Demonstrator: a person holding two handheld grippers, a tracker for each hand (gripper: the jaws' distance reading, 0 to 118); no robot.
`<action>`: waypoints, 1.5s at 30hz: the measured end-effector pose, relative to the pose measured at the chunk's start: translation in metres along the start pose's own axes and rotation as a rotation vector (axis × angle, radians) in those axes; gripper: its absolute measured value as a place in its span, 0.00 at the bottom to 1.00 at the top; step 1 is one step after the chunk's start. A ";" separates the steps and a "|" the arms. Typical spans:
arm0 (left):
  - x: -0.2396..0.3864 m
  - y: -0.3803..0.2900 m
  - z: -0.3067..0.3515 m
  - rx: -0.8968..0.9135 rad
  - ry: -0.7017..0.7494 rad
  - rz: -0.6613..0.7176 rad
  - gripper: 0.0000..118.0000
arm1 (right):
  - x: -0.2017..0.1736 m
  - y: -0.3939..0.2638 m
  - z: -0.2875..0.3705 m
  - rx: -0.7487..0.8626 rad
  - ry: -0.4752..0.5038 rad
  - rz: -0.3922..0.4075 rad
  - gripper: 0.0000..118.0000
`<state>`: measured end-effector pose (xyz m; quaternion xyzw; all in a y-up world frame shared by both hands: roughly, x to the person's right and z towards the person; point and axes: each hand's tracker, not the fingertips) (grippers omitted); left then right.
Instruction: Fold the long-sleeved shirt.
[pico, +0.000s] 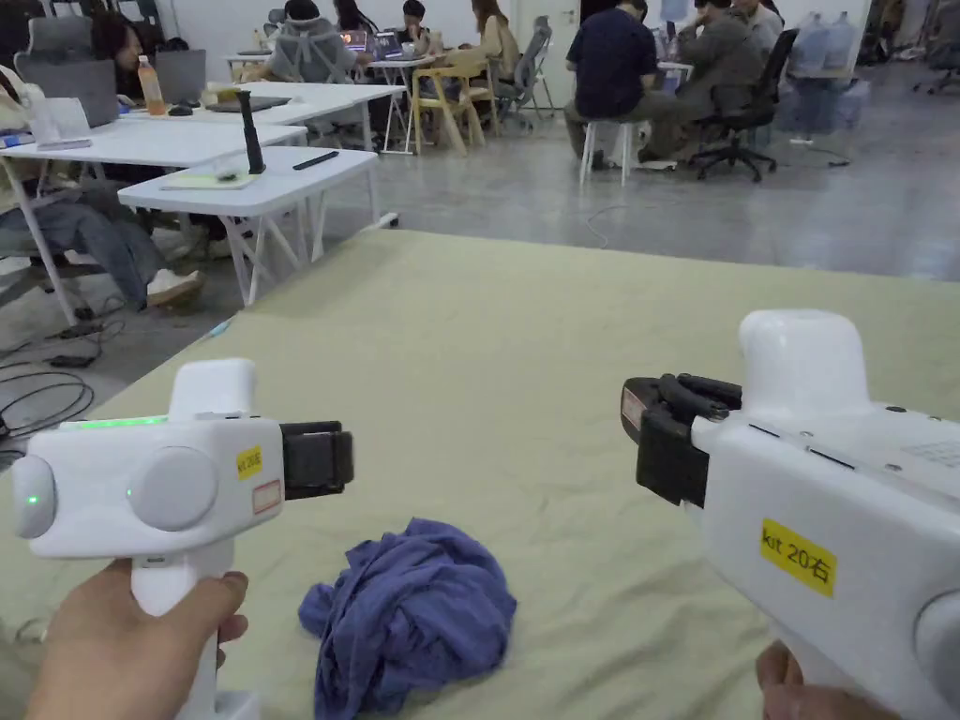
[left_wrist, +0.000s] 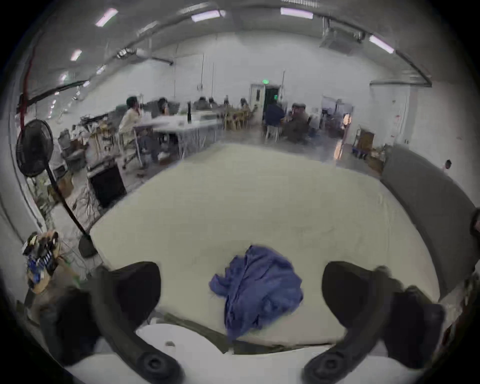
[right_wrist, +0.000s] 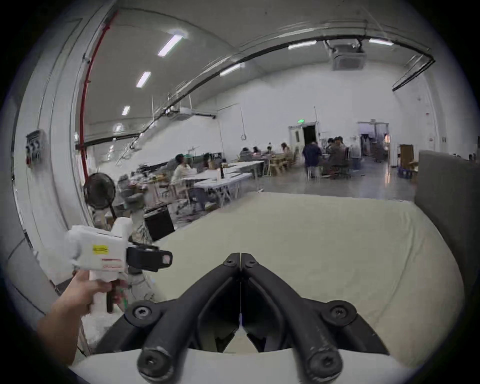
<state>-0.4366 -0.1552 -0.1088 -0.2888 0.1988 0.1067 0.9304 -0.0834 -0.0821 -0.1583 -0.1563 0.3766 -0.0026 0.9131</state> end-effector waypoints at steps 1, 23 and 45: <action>0.002 -0.010 -0.012 -0.023 -0.062 0.004 0.99 | 0.008 -0.006 -0.010 -0.030 -0.002 0.002 0.00; 0.087 0.004 -0.147 -0.279 -0.255 0.081 0.21 | 0.109 -0.012 0.022 0.003 -0.032 -0.095 0.00; 0.492 -0.137 -0.220 -0.642 -0.380 -0.521 0.21 | 0.212 -0.045 0.142 -0.005 -0.190 -0.322 0.00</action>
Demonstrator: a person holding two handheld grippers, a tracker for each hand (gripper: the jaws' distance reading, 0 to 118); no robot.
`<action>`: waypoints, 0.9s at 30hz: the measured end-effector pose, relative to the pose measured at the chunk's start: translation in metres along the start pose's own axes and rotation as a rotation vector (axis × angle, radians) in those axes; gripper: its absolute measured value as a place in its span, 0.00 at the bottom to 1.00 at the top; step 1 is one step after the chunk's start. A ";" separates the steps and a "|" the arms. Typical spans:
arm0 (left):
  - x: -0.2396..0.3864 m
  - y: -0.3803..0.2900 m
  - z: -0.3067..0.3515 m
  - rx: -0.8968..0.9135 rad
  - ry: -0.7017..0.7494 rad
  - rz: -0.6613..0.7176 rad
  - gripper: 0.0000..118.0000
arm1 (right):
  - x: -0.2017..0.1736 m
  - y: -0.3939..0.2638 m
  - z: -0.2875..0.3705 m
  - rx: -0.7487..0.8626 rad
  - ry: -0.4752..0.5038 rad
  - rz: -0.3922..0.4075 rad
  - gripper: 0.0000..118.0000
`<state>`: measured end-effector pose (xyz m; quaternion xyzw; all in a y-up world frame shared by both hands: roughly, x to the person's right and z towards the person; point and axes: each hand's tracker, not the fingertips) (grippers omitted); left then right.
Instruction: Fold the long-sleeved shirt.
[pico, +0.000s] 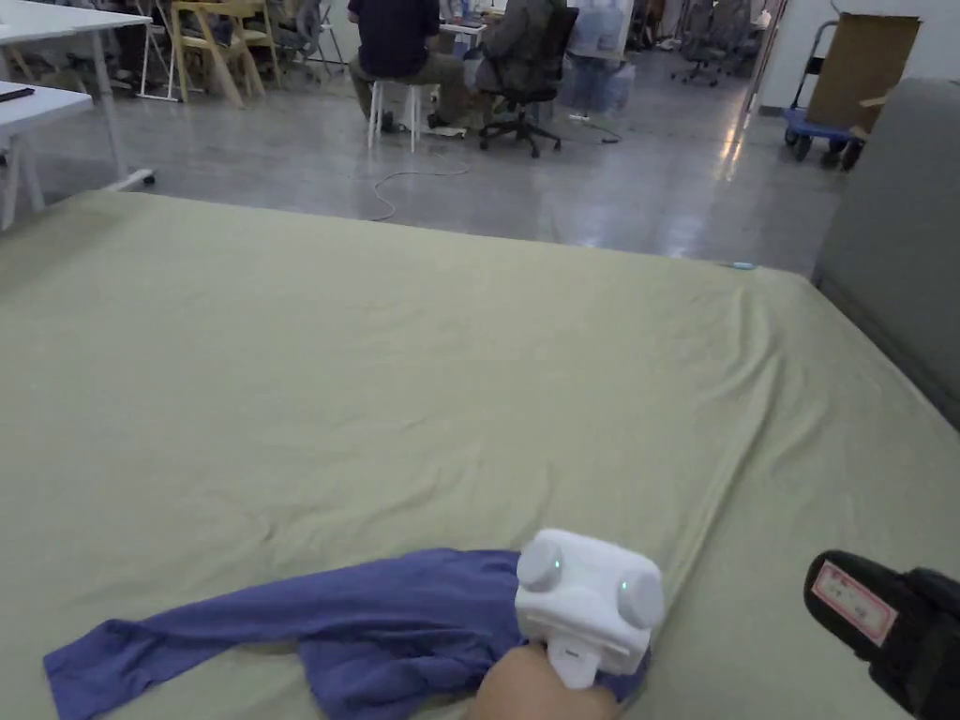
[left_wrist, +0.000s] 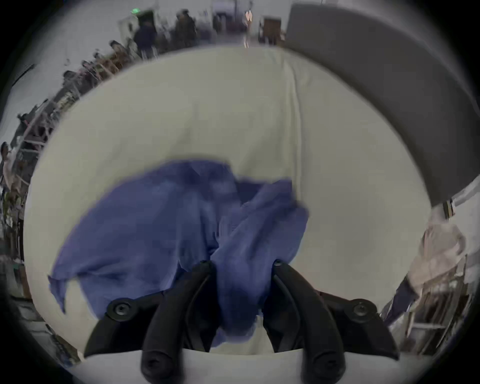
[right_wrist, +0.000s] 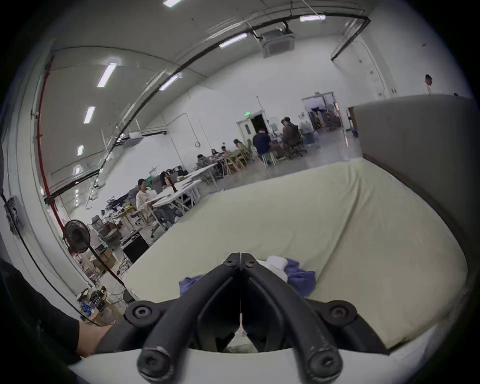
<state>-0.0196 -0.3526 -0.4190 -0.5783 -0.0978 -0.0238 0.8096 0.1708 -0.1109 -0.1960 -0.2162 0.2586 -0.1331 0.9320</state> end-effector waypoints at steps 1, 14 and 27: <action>0.009 -0.010 -0.013 -0.037 0.009 -0.027 0.21 | 0.003 -0.004 -0.001 -0.015 -0.007 -0.007 0.00; -0.078 -0.039 0.146 0.458 -0.193 0.115 1.00 | 0.016 -0.021 -0.035 -0.065 0.033 -0.077 0.00; -0.200 -0.124 0.089 0.223 0.010 0.325 0.61 | 0.029 -0.070 -0.113 -0.279 -0.031 -0.270 0.00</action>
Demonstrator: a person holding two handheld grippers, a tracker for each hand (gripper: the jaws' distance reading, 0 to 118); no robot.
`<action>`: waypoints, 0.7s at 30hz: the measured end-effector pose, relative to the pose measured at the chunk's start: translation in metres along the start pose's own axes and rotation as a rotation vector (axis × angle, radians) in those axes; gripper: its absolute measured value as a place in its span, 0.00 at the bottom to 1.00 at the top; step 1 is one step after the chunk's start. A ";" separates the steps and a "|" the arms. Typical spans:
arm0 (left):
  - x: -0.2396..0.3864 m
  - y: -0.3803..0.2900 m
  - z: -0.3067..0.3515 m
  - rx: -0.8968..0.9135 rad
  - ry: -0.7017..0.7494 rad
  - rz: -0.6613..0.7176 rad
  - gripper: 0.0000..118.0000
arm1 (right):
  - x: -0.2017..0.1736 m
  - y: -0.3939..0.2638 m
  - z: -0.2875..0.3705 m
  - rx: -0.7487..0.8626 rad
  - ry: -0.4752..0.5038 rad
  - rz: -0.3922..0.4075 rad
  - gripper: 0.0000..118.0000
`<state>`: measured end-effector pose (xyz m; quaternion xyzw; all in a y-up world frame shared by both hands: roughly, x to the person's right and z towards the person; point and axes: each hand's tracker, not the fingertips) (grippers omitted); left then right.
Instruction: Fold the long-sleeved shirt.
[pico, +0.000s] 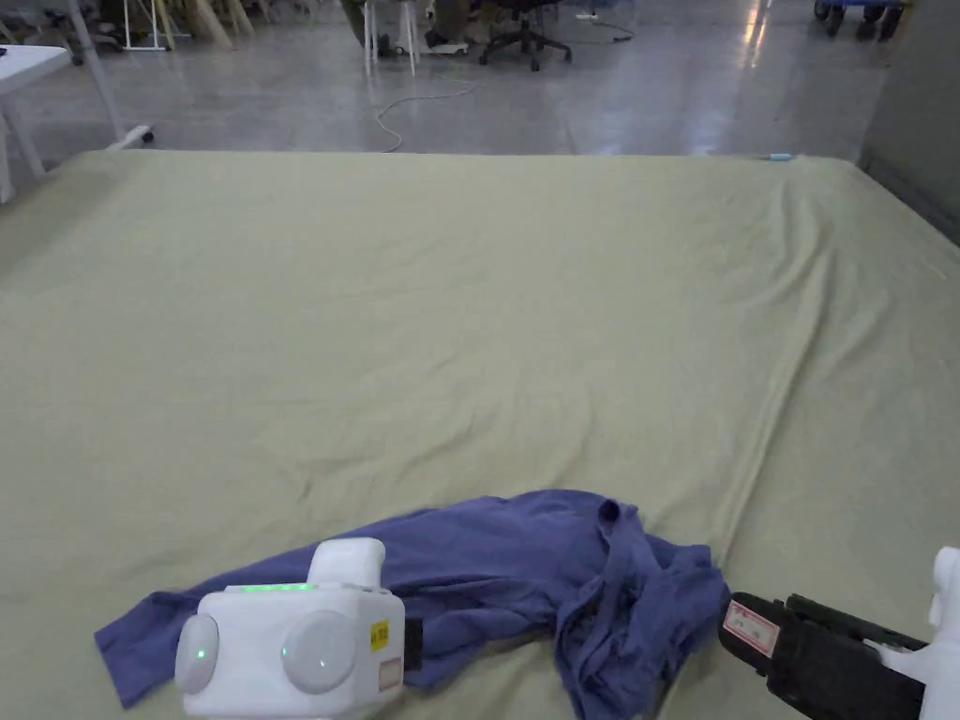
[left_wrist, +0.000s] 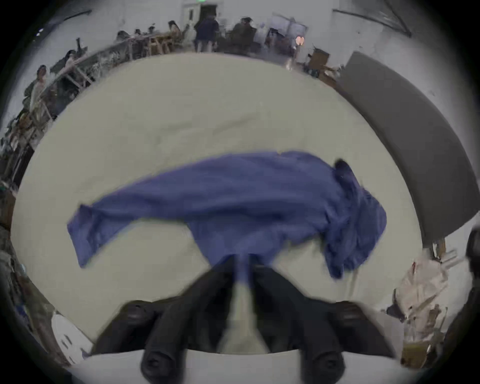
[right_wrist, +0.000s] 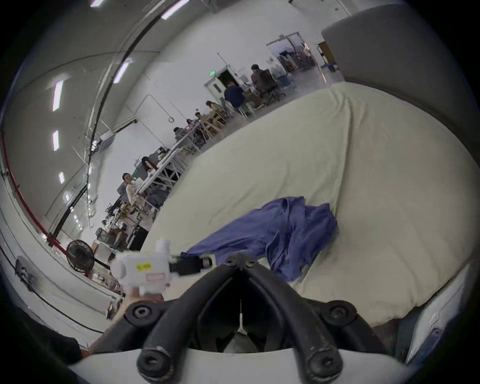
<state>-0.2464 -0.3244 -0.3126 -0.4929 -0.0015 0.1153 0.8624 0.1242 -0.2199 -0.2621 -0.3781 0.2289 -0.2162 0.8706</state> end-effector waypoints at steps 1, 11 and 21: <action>-0.005 0.014 -0.002 0.041 0.018 -0.002 0.74 | -0.004 -0.001 -0.006 -0.010 -0.003 -0.004 0.00; -0.060 0.093 -0.123 -0.147 0.249 -0.109 0.67 | 0.010 -0.003 -0.035 -0.103 -0.095 -0.027 0.00; -0.021 0.107 -0.053 0.032 0.151 -0.205 0.01 | 0.038 0.059 -0.101 -0.220 -0.296 0.070 0.99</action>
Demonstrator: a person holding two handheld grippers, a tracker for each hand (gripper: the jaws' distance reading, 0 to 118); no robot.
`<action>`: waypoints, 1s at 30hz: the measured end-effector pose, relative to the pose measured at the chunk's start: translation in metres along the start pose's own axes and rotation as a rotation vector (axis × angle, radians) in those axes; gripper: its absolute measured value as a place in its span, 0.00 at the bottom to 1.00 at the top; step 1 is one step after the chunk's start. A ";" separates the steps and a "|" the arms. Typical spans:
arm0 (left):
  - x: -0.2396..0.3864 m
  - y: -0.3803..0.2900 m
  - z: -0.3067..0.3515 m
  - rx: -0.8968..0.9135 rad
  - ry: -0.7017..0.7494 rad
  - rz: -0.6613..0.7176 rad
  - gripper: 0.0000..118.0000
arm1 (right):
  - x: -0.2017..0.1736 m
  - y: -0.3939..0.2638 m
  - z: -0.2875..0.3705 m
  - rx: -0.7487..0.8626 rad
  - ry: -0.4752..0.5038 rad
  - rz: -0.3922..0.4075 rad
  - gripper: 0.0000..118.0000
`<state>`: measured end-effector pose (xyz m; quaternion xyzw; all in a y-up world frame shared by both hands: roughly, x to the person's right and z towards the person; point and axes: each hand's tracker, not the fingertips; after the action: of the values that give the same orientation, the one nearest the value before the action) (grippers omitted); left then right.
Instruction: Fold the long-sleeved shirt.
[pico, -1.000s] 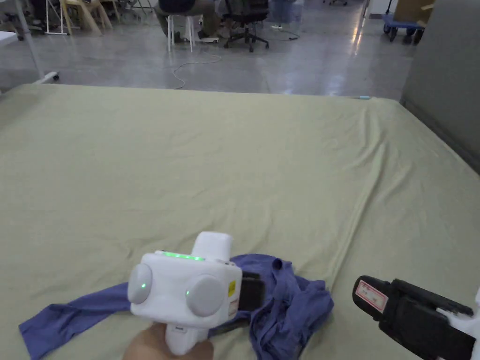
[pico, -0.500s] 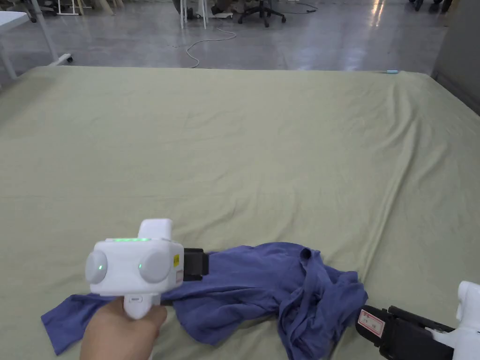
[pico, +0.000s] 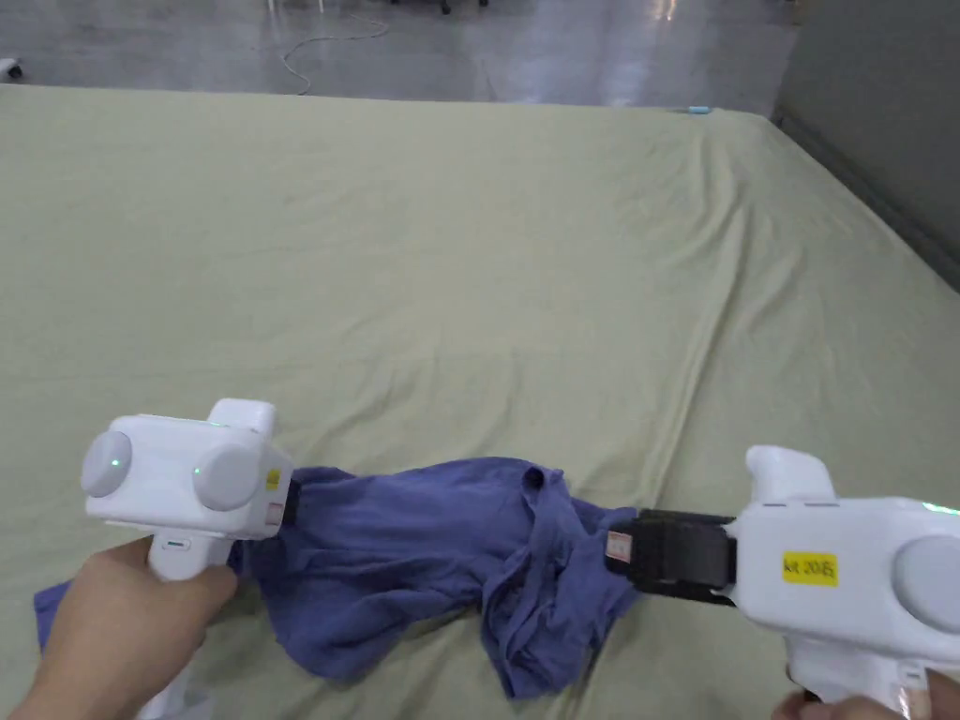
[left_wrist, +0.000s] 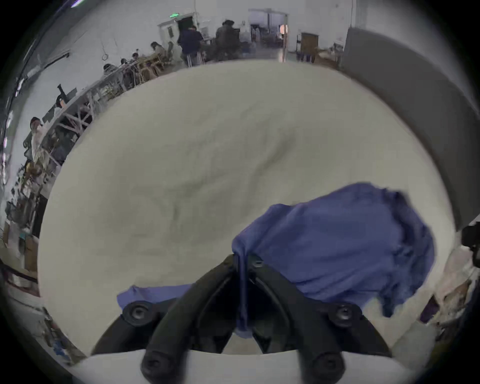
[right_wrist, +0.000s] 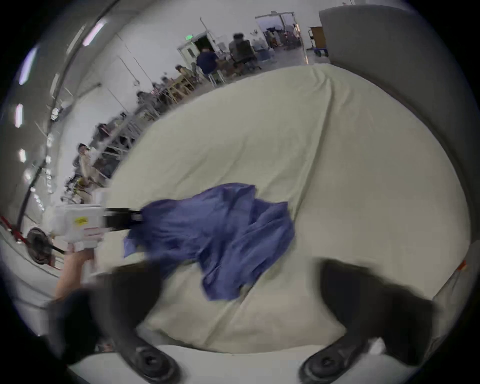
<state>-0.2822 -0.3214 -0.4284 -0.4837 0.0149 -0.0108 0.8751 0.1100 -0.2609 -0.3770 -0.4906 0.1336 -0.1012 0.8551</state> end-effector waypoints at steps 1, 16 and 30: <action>-0.007 0.000 0.012 0.021 -0.021 0.023 0.01 | 0.001 0.011 -0.016 -0.040 -0.053 0.004 0.98; -0.029 0.017 0.109 0.153 -0.190 0.190 0.01 | 0.001 0.051 -0.043 -0.093 0.032 -0.062 0.09; -0.092 0.225 0.209 0.445 -0.123 0.260 0.01 | -0.098 0.302 0.128 0.300 -0.148 0.172 0.06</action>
<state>-0.3654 -0.0216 -0.5061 -0.2731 0.0208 0.1280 0.9532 0.0721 0.0234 -0.5634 -0.3507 0.0951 -0.0099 0.9316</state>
